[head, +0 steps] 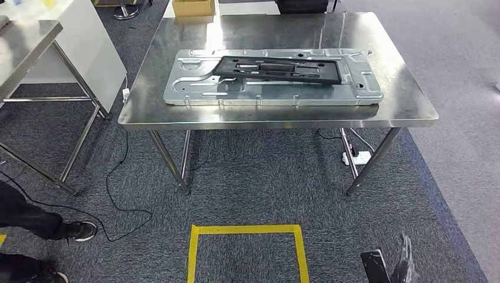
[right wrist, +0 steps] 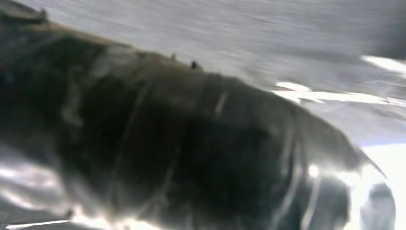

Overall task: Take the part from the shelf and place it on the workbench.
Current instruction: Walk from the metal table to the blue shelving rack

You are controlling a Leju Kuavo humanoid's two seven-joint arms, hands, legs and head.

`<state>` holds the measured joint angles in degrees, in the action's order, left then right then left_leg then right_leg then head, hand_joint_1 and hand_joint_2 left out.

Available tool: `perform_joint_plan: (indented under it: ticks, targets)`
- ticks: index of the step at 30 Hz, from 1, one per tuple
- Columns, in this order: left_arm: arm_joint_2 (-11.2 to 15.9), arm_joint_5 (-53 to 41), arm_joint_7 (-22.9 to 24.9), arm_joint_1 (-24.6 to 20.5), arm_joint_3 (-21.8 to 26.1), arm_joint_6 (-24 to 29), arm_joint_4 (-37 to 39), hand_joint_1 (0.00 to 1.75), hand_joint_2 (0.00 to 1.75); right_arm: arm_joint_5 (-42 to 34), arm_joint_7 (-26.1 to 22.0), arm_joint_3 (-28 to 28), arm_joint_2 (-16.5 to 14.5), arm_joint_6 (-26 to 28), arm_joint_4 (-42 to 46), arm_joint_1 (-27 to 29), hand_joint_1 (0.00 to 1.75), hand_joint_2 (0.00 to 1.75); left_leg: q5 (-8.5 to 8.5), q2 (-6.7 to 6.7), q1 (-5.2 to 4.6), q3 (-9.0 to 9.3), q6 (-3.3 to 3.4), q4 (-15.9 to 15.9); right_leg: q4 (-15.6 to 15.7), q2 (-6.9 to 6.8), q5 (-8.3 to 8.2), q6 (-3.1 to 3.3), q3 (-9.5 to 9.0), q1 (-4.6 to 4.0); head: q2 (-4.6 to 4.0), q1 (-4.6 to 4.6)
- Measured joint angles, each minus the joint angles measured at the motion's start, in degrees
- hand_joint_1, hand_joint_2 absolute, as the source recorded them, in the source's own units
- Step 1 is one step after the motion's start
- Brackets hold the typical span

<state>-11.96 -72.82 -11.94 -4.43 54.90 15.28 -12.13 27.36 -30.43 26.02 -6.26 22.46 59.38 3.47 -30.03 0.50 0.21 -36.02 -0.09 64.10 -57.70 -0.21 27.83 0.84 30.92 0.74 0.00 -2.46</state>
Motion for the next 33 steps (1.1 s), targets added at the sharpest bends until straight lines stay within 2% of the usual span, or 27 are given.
perform_joint_plan:
  ticks: [2, 3, 4, 5, 7, 8, 9, 12, 13, 14, 16, 17, 18, 19, 20, 22, 23, 24, 27, 28, 29, 30, 32, 33]
  targets:
    - [0.00, -0.18, 0.07, 0.02, 0.01, -0.06, 0.00, 0.00, 0.00, 1.60, 0.64, 3.83, 0.90, 0.09, -10.92, -2.01, 0.00, 0.00, -4.30, -0.01, 0.11, -2.34, -0.29, 6.96, -0.10, -0.16, -0.69, 0.09, 1.12, -0.06, 0.00, 0.03]
    - [0.00, -0.31, 0.10, 0.05, 0.01, -0.09, 0.00, 0.00, 0.00, 1.95, 1.34, 5.51, 1.27, -0.22, -15.82, -2.62, 0.00, 0.00, -5.17, -0.01, 0.13, -2.62, -0.34, 9.01, -0.22, -0.27, -1.00, 0.04, 1.68, -0.09, 0.00, 0.03]
    - [0.00, -0.44, 0.13, 0.09, 0.01, -0.13, 0.00, 0.00, 0.00, 2.06, 2.48, 7.02, 1.54, -0.78, -20.13, -3.01, 0.00, 0.00, -4.93, -0.01, 0.13, -1.79, -0.30, 8.91, -0.40, -0.35, -1.25, -0.03, 2.20, -0.09, 0.00, 0.03]
    - [0.00, -0.59, 0.16, 0.11, 0.01, -0.17, 0.00, 0.00, 0.00, 2.15, 3.92, 8.35, 1.70, -1.38, -24.02, -3.29, 0.00, 0.00, -3.80, -0.01, 0.12, 0.15, -0.18, 6.65, -0.60, -0.39, -1.45, -0.11, 2.65, -0.10, 0.00, 0.03]
    - [0.03, -0.77, 0.25, 0.00, 0.01, -0.27, 0.00, 0.00, 0.00, 2.41, 7.35, 10.24, 1.75, -2.24, -30.24, -3.55, 0.00, 0.00, -1.21, -0.05, -0.05, 5.62, 0.41, -1.62, -0.96, -0.41, -1.80, -0.39, 3.26, -0.14, 0.00, 0.03]
    - [0.05, -0.88, 0.31, -0.09, 0.01, -0.29, 0.00, 0.00, 0.00, 2.50, 9.42, 10.90, 1.68, -2.55, -32.74, -3.70, 0.00, 0.00, -0.49, -0.07, -0.21, 7.48, 0.76, -4.87, -1.06, -0.40, -2.01, -0.62, 3.42, -0.16, 0.00, 0.02]
    - [0.07, -0.98, 0.39, -0.17, 0.00, -0.31, 0.00, 0.00, 0.00, 2.53, 11.75, 11.53, 1.53, -2.74, -34.89, -3.86, 0.00, 0.00, -0.25, -0.08, -0.39, 8.44, 1.08, -6.78, -1.10, -0.40, -2.23, -0.91, 3.52, -0.17, 0.00, 0.02]
    - [0.07, -1.24, 0.63, -0.20, -0.01, -0.29, 0.00, 0.00, 0.00, 1.88, 19.51, 13.67, 0.68, -2.92, -39.35, -4.29, 0.00, 0.00, 0.51, 0.03, -0.51, 8.32, 1.91, -7.64, -1.06, -0.39, -2.84, -1.98, 3.58, -0.02, 0.00, 0.01]
    - [0.05, -1.29, 0.69, -0.18, 0.00, -0.29, 0.00, 0.00, 0.00, 1.54, 21.40, 14.54, 0.37, -2.94, -40.39, -4.36, 0.00, 0.00, 1.03, 0.11, -0.37, 8.20, 2.31, -7.95, -1.53, -0.31, -2.36, -2.26, 3.79, -0.02, 0.00, -0.01]
    - [0.04, -1.32, 0.74, -0.19, 0.01, -0.26, 0.00, 0.00, 0.00, 1.27, 22.74, 15.38, 0.02, -2.97, -41.25, -4.40, 0.00, 0.00, 1.60, 0.22, -0.23, 7.98, 2.75, -8.27, -2.93, -0.19, -1.02, -2.47, 4.41, -0.01, 0.00, -0.03]
    - [0.04, -1.31, 0.80, -0.25, 0.01, -0.22, 0.00, 0.00, 0.00, 1.14, 23.75, 16.60, -0.50, -2.96, -42.46, -4.47, 0.00, 0.00, 2.49, 0.35, -0.19, 7.08, 3.29, -8.43, -9.20, 0.02, 3.81, -2.73, 6.87, 0.04, 0.00, -0.08]
    - [0.04, -1.31, 0.81, -0.26, 0.01, -0.20, 0.00, 0.00, 0.00, 1.17, 23.85, 16.98, -0.72, -2.97, -42.88, -4.51, 0.00, 0.00, 2.83, 0.41, -0.24, 6.52, 3.36, -8.29, -12.97, 0.06, 6.08, -2.87, 8.16, 0.10, 0.00, -0.09]
    - [0.04, -1.29, 0.81, -0.23, 0.01, -0.20, 0.00, 0.00, 0.00, 1.20, 23.70, 17.30, -0.85, -3.05, -43.20, -4.54, 0.00, 0.00, 3.11, 0.44, -0.28, 5.92, 3.28, -8.06, -15.67, 0.06, 7.39, -3.00, 8.78, 0.12, 0.00, -0.09]
    - [0.04, -1.28, 0.82, -0.20, 0.01, -0.20, 0.00, 0.00, 0.00, 1.24, 23.41, 17.61, -0.94, -3.20, -43.46, -4.57, 0.00, 0.00, 3.32, 0.47, -0.28, 5.38, 3.18, -7.76, -16.38, 0.05, 7.51, -3.08, 8.41, 0.15, 0.00, -0.09]
    - [0.04, -1.27, 0.83, -0.18, 0.01, -0.20, 0.00, 0.00, 0.00, 1.31, 23.01, 17.84, -0.98, -3.38, -43.65, -4.59, 0.00, 0.00, 3.47, 0.46, -0.25, 4.88, 3.08, -7.41, -15.05, 0.04, 6.71, -3.12, 7.00, 0.20, 0.00, -0.09]
    - [0.04, -1.25, 0.83, -0.17, 0.01, -0.20, 0.00, 0.00, 0.00, 1.48, 22.09, 18.08, -1.00, -3.75, -43.88, -4.76, 0.00, 0.00, 3.61, 0.45, -0.21, 3.93, 2.80, -6.49, -7.34, 0.03, 4.13, -3.01, 1.79, 0.32, 0.00, -0.10]
    - [0.04, -1.22, 0.82, -0.18, 0.01, -0.19, 0.00, 0.00, 0.00, 1.58, 21.67, 18.11, -1.01, -3.88, -43.97, -4.92, 0.00, 0.00, 3.62, 0.44, -0.28, 3.55, 2.56, -5.99, -3.87, 0.10, 3.24, -2.80, -0.20, 0.26, 0.00, -0.09]
    - [0.03, -1.17, 0.79, -0.20, 0.01, -0.16, 0.00, 0.00, 0.00, 1.70, 21.28, 18.14, -1.09, -4.00, -44.07, -5.07, 0.00, 0.00, 3.70, 0.43, -0.36, 3.25, 2.26, -5.61, -1.51, 0.16, 2.74, -2.52, -1.44, 0.20, 0.00, -0.07]
    - [0.04, -1.01, 0.67, -0.20, 0.02, -0.05, 0.00, 0.00, 0.00, 2.24, 20.57, 18.27, -1.34, -4.21, -44.41, -5.27, 0.00, 0.00, 4.23, 0.35, -0.41, 2.87, 1.14, -5.42, -0.88, 0.21, 2.10, -1.35, -1.20, -0.04, 0.00, -0.05]
    - [0.04, -0.96, 0.64, -0.17, 0.04, -0.02, 0.00, 0.00, 0.00, 2.37, 20.45, 18.32, -1.41, -4.26, -44.52, -5.34, 0.00, 0.00, 3.91, 0.24, -0.33, 2.59, 0.77, -5.13, -0.80, 0.15, 1.71, -0.89, -0.95, -0.01, 0.00, -0.03]
    - [0.04, -0.89, 0.63, -0.13, 0.07, 0.00, 0.00, 0.00, 0.00, 2.43, 20.34, 18.36, -1.48, -4.29, -44.61, -5.41, 0.00, 0.00, 2.82, 0.14, -0.23, 2.06, 0.44, -4.08, -0.68, 0.10, 1.26, -0.41, -0.58, 0.09, 0.00, 0.01]
    - [0.04, -0.82, 0.63, -0.09, 0.12, 0.02, 0.00, 0.00, 0.00, 2.47, 20.21, 18.39, -1.56, -4.31, -44.69, -5.48, 0.00, 0.00, 0.94, 0.04, -0.13, 1.14, 0.14, -1.93, -0.58, 0.05, 0.80, -0.04, -0.10, 0.18, 0.00, 0.04]
    - [0.04, -0.75, 0.64, -0.06, 0.24, 0.04, 0.00, 0.00, 0.00, 2.47, 19.92, 18.46, -1.62, -4.33, -44.76, -5.54, 0.00, 0.00, -3.97, -0.02, 0.05, -1.48, -0.30, 5.31, -0.65, 0.03, 0.03, 0.28, 1.04, 0.09, -0.01, 0.11]
    - [0.04, -0.73, 0.64, -0.04, 0.30, 0.05, 0.00, 0.00, 0.00, 2.48, 19.80, 18.48, -1.64, -4.34, -44.81, -5.54, 0.00, 0.00, -5.66, -0.02, 0.10, -2.46, -0.42, 8.70, -0.74, 0.01, -0.32, 0.28, 1.63, 0.00, -0.01, 0.12]
